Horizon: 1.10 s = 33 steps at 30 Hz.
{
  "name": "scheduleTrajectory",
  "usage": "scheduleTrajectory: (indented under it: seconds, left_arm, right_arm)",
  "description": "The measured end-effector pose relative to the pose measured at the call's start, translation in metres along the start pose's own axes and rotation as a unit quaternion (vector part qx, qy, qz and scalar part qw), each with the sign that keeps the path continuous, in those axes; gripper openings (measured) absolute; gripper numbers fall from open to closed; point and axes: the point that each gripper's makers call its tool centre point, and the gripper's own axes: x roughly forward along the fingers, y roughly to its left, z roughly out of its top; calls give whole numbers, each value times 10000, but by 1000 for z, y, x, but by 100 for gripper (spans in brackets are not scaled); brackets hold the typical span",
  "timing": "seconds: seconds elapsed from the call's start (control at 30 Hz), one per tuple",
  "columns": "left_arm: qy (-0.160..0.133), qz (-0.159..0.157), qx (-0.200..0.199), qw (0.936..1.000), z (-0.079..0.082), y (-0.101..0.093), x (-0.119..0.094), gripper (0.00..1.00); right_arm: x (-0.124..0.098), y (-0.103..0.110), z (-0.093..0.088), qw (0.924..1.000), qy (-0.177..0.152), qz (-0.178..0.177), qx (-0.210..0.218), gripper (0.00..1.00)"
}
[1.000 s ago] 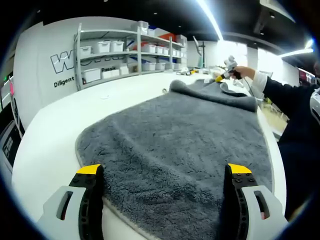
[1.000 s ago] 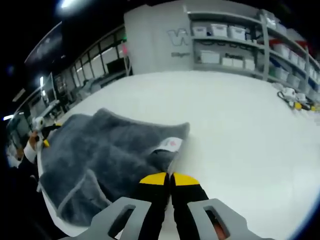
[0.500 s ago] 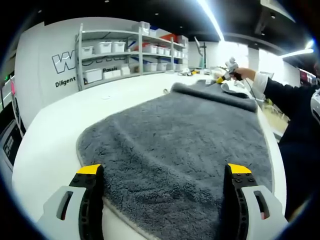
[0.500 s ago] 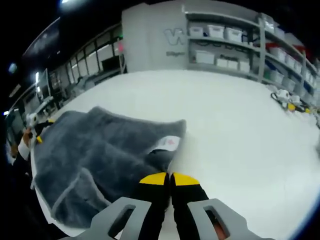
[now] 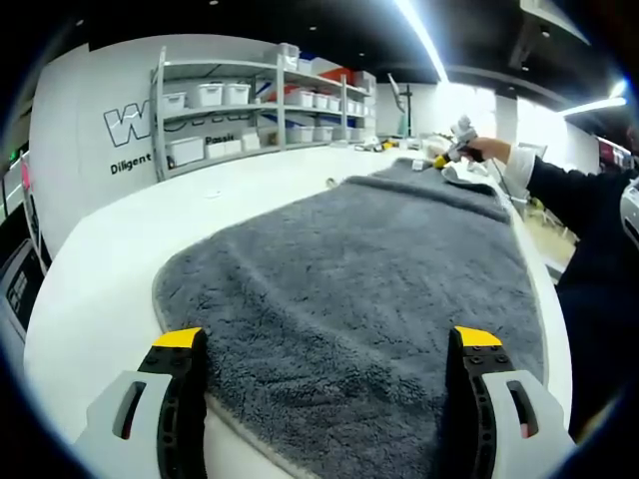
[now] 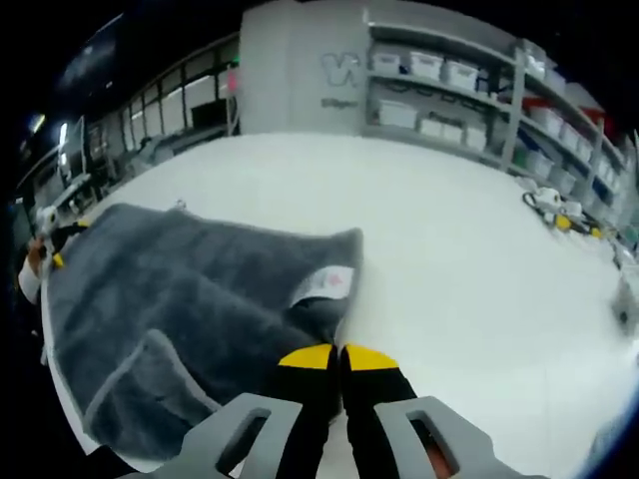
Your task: Open the folded towel by lifting each exposed corner and separating the folded layers until the towel lies flat within the target outline without major curled edges
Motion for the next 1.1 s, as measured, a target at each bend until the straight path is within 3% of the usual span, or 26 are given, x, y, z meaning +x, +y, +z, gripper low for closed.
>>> scheduleTrajectory:
  seconds: [1.1]
  left_arm:
    - [-24, 35, -18, 10000, 0, 3, 0, 99]
  right_arm:
    - [7, -14, -24, 9997, 114, -175, 120, 0]
